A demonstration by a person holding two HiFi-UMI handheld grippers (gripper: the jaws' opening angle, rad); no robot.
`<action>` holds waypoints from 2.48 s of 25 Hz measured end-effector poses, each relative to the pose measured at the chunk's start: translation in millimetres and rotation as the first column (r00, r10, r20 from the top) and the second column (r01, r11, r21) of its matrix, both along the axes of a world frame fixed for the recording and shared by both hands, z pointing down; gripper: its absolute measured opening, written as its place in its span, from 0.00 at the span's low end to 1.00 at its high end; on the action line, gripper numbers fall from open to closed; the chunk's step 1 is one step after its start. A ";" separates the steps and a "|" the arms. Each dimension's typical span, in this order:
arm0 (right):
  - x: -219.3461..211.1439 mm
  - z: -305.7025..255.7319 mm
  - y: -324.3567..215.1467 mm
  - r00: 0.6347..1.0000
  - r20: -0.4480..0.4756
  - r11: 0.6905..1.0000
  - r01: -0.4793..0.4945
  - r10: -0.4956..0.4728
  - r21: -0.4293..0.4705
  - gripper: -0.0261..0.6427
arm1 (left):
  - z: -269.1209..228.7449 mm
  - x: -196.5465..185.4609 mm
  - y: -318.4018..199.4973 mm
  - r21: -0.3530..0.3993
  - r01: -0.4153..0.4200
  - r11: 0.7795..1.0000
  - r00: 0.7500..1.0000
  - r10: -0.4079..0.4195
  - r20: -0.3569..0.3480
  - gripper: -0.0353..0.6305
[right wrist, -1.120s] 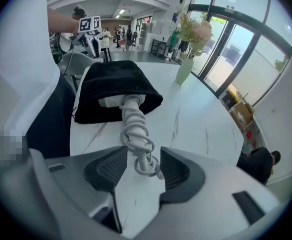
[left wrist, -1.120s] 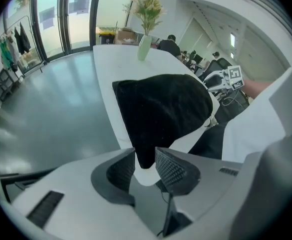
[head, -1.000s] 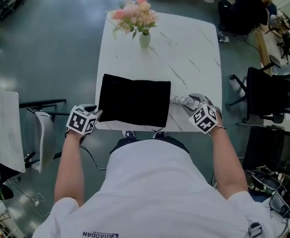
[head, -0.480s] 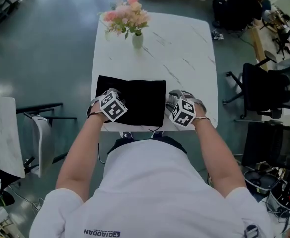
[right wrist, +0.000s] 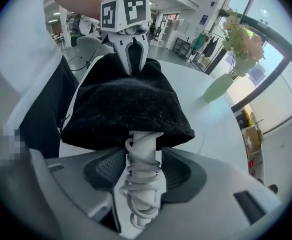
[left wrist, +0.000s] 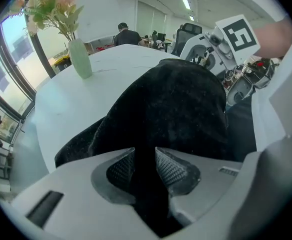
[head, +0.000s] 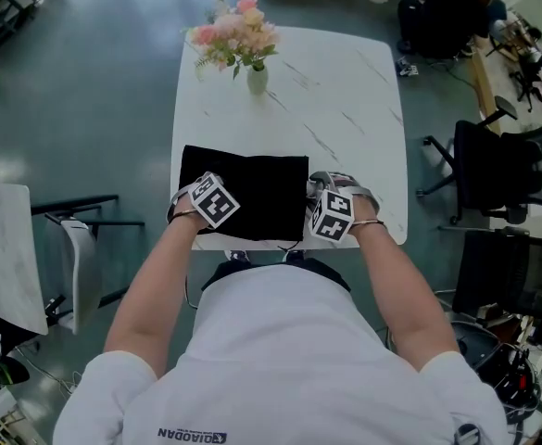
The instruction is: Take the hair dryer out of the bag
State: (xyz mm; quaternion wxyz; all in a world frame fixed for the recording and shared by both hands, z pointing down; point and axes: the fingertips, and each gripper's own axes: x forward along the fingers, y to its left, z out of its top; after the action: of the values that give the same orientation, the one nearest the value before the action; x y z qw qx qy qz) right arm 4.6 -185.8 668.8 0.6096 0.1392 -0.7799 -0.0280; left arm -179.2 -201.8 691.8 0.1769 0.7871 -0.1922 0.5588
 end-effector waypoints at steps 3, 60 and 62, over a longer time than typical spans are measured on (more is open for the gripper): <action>-0.5 4.4 -0.9 0.998 -0.034 0.999 0.044 -0.044 -0.009 0.37 | 3.5 0.1 1.7 -0.010 0.025 1.000 1.000 -0.025 -0.013 0.26; 151.8 8.3 9.6 0.941 -0.019 0.941 -0.337 0.337 0.000 0.39 | 4.3 -7.7 15.5 -0.027 0.155 0.988 0.988 -0.155 -0.005 0.22; 160.7 9.4 13.3 0.931 -0.021 0.931 -0.364 0.364 0.001 0.39 | 3.3 -8.0 14.8 -0.022 0.153 0.988 0.988 -0.154 -0.001 0.22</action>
State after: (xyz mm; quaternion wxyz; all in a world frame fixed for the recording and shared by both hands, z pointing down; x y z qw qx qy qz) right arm 165.3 -172.4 678.2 0.6124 0.2803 -0.7343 0.0850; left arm -187.2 -187.1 695.1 0.2283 0.7686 -0.2458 0.5447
